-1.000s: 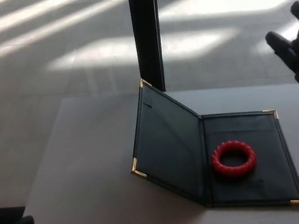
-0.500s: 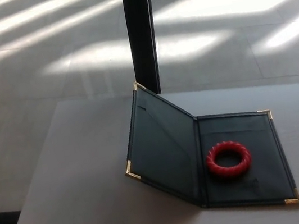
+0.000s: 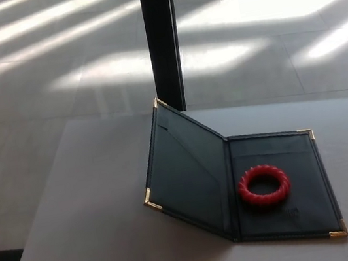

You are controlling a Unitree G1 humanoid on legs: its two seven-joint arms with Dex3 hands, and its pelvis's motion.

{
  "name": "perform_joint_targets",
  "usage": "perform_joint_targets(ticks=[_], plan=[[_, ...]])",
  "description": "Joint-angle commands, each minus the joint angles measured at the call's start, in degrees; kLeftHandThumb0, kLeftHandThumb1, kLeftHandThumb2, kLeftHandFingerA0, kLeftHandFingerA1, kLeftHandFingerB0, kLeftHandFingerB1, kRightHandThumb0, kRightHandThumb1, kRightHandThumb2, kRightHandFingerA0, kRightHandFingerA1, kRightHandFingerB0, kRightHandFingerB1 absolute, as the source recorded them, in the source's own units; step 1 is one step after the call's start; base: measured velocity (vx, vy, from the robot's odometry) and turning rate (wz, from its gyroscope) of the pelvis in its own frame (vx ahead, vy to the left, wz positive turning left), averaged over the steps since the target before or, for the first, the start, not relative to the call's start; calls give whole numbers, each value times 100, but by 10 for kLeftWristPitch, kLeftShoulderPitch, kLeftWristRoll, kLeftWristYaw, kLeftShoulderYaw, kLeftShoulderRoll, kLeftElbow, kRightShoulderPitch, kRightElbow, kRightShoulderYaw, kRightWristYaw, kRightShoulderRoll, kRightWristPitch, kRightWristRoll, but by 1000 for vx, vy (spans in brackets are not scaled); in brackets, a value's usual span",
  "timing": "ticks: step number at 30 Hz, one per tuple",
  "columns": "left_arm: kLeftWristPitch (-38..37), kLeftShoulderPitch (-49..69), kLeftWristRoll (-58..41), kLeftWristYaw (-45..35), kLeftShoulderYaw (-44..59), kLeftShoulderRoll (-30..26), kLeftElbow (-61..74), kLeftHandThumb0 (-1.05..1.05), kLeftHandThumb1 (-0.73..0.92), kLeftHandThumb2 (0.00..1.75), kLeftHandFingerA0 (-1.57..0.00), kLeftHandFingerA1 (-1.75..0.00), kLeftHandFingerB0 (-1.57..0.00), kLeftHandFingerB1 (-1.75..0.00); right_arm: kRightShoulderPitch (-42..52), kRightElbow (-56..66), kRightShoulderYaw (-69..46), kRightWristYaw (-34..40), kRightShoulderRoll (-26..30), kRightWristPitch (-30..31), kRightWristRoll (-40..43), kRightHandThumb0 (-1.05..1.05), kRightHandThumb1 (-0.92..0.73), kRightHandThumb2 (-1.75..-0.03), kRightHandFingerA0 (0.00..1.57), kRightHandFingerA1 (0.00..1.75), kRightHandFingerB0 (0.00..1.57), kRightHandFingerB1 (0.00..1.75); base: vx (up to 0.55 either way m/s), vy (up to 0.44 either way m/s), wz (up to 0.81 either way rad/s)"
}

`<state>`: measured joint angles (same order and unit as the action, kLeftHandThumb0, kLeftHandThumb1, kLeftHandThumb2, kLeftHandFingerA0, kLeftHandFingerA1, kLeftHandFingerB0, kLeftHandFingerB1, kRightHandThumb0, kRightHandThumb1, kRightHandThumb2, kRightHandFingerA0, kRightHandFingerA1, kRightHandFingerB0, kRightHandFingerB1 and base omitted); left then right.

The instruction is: There is a diary kept infront of the robot and the robot uses its right hand to grab its cover and puses it to the left to open it.

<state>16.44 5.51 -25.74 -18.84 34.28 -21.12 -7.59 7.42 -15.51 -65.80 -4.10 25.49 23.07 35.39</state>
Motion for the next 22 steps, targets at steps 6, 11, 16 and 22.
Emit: perform_joint_targets(ticks=[6,11,16,22], plan=[[-78,28,17,35,45,18,-162,-58,63,102,-37,-59,-22,-50,27,-286,79,-29,34,-291,-126,-79,-92,-73,57,46,42,40,0,0,0],[-98,30,36,39,23,30,-193,-58,61,100,-38,-59,-24,-51,15,-350,114,-21,38,-286,-131,-80,-91,-69,57,46,43,39,0,0,0],[-101,36,45,45,8,34,-204,-59,76,62,-44,-44,-38,-41,4,-378,148,-34,45,-300,-138,-79,-92,-70,56,45,41,38,0,0,0],[-109,34,50,48,3,32,-212,-59,61,100,-38,-58,-26,-51,-1,-408,172,-38,46,-335,-141,-81,-92,-69,63,46,45,39,0,0,0]])
